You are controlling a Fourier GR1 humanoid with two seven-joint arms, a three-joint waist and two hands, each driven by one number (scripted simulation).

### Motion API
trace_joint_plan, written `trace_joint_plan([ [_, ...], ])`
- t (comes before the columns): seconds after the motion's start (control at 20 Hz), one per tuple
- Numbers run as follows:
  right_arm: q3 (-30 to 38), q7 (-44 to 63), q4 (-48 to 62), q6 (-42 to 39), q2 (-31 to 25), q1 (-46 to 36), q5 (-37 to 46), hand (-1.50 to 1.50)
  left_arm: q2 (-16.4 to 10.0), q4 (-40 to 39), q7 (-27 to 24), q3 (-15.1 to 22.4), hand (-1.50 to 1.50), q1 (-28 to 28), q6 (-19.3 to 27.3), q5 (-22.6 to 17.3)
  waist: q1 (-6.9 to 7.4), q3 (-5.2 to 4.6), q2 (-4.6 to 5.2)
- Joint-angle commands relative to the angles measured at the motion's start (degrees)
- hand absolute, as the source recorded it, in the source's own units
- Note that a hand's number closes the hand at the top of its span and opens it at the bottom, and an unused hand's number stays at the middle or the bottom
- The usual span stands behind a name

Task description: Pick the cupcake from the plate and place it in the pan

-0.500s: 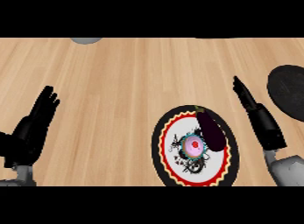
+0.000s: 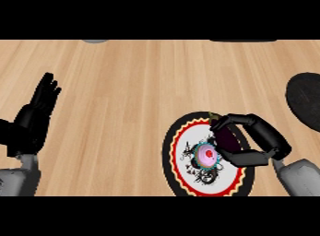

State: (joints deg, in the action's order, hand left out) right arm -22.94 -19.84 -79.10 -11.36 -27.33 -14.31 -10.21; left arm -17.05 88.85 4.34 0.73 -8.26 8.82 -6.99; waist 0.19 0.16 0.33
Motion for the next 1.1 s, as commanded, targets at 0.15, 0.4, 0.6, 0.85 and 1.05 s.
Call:
trace_joint_plan([
  [0.15, 10.64, -16.15, -2.45, 1.59, -11.15, 5.45, 3.86, -1.5, 1.74, -2.29, -0.09, 0.13, 0.0, -1.81, 1.29, 1.13, -1.52, -0.14, -0.46],
  [0.4, 16.37, -9.63, -5.68, -8.15, -22.26, 0.37, 1.4, -1.5, 1.67, -1.42, 2.42, 0.44, 0.0, -4.13, 1.83, 2.2, -0.42, -0.18, -0.44],
  [0.6, 15.25, -2.77, -15.31, -12.0, -30.52, 0.88, 4.79, -1.5, 0.84, -3.18, -0.55, -0.96, 0.0, -2.05, -1.07, 0.33, -0.86, -0.3, -0.72],
  [0.85, 17.78, 12.56, -22.5, -16.64, -31.47, -4.14, -1.12, -1.5, 0.55, -9.04, -1.12, -2.78, 0.0, -7.34, -2.32, 0.31, -0.68, -0.27, -0.4],
  [1.05, 16.05, 19.72, -23.14, -16.21, -28.24, -13.86, 0.93, -1.5, 0.54, -8.8, -0.65, -3.38, 0.0, -8.16, -2.68, 0.29, 0.28, -0.25, -0.23],
])
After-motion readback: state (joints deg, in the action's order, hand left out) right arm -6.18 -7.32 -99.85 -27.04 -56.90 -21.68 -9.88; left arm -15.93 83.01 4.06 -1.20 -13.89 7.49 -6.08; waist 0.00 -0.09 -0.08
